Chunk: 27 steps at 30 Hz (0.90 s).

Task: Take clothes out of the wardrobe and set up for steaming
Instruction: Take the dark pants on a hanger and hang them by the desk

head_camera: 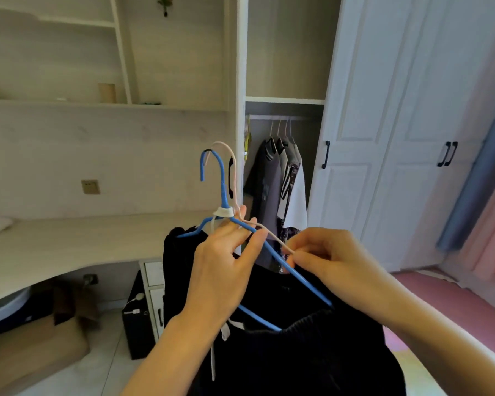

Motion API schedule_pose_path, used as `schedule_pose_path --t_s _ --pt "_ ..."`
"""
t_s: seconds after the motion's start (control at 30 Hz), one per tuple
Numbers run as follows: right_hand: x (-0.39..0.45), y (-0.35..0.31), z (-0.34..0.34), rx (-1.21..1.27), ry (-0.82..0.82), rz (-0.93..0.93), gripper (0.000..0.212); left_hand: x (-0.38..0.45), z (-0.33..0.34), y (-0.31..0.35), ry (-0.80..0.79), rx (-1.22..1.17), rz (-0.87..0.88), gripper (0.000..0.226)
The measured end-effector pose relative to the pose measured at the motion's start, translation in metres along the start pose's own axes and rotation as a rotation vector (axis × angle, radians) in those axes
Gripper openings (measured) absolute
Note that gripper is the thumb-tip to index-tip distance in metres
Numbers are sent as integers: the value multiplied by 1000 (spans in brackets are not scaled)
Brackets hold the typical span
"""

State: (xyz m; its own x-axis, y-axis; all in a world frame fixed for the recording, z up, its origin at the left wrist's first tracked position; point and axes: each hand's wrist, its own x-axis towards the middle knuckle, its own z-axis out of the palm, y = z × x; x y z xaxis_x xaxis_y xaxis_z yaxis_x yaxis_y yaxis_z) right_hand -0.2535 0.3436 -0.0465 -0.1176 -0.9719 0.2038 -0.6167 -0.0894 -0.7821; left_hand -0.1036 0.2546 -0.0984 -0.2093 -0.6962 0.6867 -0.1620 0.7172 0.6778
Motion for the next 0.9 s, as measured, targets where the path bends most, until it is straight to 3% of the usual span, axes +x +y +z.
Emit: schedule_pose_path --t_s 0.13,0.3,0.47,0.6,0.77,0.83,0.9 --pt "15 -2 12 -33 -197 38 18 -15 -5 -12 -30 191 53 37" --pt "33 9 46 -214 -261 40 12 -30 -19 -20 -39 283 56 48" --pt "46 15 84 -150 -180 25 33 -36 -39 -35 -115 350 -12 53" --pt "59 15 110 -64 -151 49 32 -36 -66 -49 -132 364 -76 34" --pt "80 14 137 -36 -123 113 38 -41 -129 -75 124 351 138 27" --pt "91 9 145 -42 -123 141 47 -43 -162 -99 118 452 133 37" --pt "101 2 153 -55 -97 139 56 -43 -192 -126 -53 538 -46 60"
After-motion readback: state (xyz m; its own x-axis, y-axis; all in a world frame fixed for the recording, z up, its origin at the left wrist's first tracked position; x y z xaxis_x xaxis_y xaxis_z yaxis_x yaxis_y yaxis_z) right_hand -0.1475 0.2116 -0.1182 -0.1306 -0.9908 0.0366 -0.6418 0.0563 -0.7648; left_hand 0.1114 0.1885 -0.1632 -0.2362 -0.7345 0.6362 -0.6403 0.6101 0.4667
